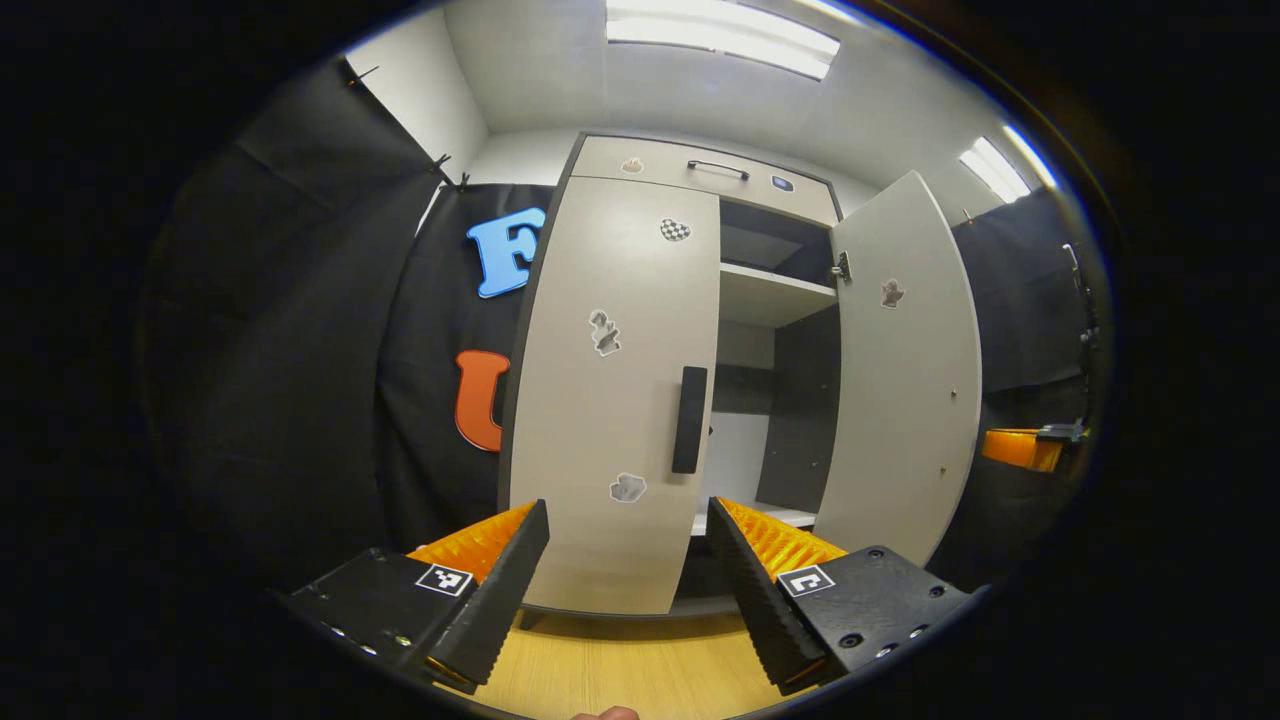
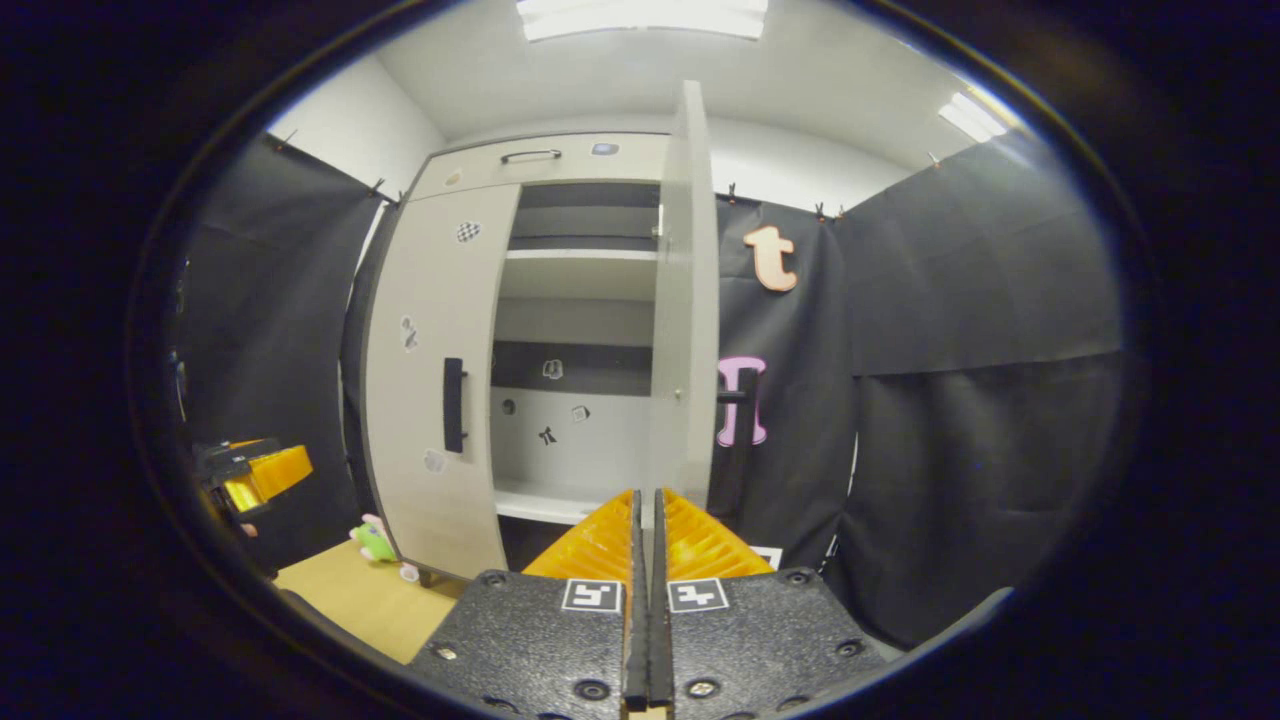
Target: Open the right door of the double-door shoe cabinet with the right hand, and open the left door with the left hand.
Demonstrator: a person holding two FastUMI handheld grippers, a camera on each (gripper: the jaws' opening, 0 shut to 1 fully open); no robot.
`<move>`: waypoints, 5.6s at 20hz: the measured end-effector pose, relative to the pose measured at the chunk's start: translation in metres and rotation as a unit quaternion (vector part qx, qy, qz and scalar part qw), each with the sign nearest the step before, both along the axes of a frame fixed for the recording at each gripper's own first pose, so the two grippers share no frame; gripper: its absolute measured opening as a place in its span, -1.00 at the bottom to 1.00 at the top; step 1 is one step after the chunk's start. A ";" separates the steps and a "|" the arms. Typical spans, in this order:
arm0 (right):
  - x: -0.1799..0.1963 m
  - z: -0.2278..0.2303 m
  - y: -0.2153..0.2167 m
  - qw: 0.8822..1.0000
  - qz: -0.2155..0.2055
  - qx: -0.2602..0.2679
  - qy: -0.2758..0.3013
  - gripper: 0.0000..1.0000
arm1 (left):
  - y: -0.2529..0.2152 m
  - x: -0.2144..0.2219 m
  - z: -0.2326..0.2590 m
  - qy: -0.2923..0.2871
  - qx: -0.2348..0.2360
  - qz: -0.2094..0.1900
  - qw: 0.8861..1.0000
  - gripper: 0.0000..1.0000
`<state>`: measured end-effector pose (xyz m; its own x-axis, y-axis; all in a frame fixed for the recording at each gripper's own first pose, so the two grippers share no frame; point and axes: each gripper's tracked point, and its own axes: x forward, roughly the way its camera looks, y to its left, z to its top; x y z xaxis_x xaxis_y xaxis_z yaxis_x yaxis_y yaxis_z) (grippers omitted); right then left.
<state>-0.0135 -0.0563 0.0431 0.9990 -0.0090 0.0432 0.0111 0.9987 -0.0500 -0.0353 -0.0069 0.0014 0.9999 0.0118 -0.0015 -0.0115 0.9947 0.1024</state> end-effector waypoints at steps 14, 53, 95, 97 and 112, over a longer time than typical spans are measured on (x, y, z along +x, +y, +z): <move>0.031 -0.033 0.037 0.998 0.033 0.044 0.044 0.39 | -0.003 0.007 -0.011 0.019 0.012 -0.006 1.000 0.89; 0.023 -0.035 0.009 0.999 0.006 0.019 0.026 0.84 | -0.052 0.248 -0.016 0.050 0.061 -0.001 0.997 0.85; 0.028 -0.052 0.047 0.998 0.043 0.012 0.040 0.83 | 0.004 0.137 0.013 0.061 0.064 -0.034 0.995 -0.96; 0.029 -0.052 0.052 0.998 0.048 0.011 0.042 0.83 | 0.018 0.127 0.019 0.058 0.064 -0.019 0.996 -0.96; 0.040 -0.058 0.067 0.997 0.056 0.000 0.047 0.84 | 0.096 0.107 0.038 0.037 0.036 0.052 0.997 -1.00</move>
<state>0.0268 0.0104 -0.0151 0.9935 0.1026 -0.0502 -0.1049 0.9934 -0.0455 0.0712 0.0890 0.0396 0.9905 0.1176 -0.0713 -0.1033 0.9786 0.1777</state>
